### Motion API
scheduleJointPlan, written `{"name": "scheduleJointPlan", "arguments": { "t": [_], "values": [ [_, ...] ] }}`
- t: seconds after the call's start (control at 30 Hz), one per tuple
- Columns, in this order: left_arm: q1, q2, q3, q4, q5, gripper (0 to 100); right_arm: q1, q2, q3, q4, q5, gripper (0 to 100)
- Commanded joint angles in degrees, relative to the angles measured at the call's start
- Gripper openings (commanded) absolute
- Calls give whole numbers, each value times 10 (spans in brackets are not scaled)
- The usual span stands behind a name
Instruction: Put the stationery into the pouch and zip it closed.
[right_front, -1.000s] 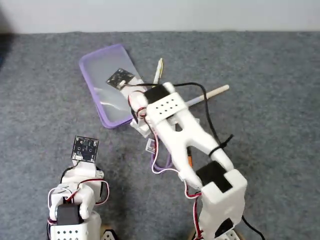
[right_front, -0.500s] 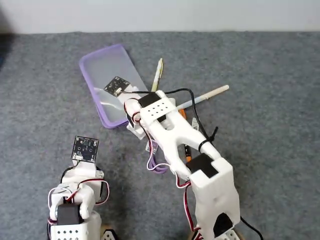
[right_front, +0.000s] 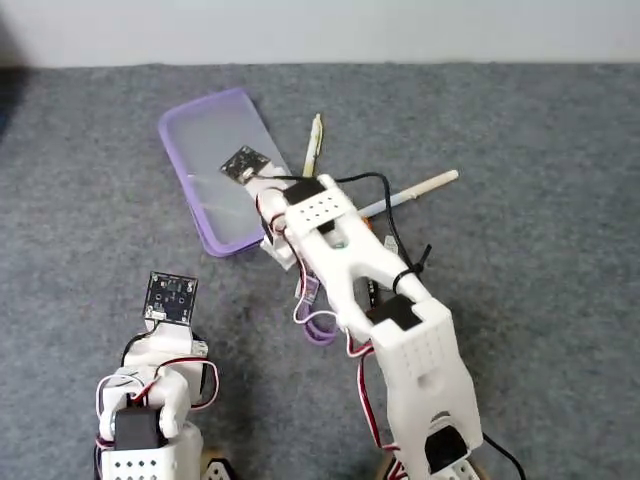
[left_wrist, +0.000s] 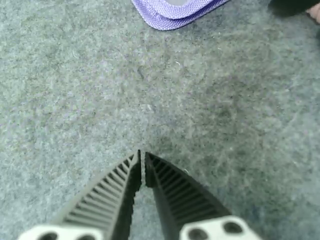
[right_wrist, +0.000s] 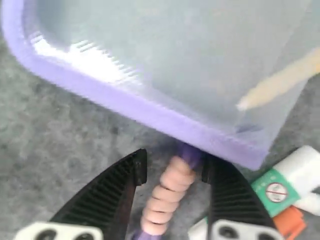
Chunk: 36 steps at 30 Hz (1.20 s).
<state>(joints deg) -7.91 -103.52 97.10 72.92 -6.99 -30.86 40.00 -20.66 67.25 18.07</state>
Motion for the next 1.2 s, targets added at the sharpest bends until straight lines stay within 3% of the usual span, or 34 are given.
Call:
{"name": "scheduleJointPlan", "arguments": {
  "t": [0.0, 0.1, 0.57, 0.87, 1.03, 1.17],
  "values": [
    [-2, -7, -7, -7, -5, 14, 8, 27, -82, 65, -6, 71],
    [-2, -7, -7, -7, -5, 14, 8, 45, -135, 119, -4, 19],
    [-2, -7, -7, -7, -5, 14, 28, -31, -161, 233, -3, 9],
    [-2, -7, -7, -7, -5, 14, 15, 15, -159, 243, -7, 9],
    [-2, -7, -7, -7, -5, 14, 15, 29, -159, 255, -40, 122],
    [-2, -7, -7, -7, -5, 14, 8, 29, -159, 267, -49, 136]
  ]
}}
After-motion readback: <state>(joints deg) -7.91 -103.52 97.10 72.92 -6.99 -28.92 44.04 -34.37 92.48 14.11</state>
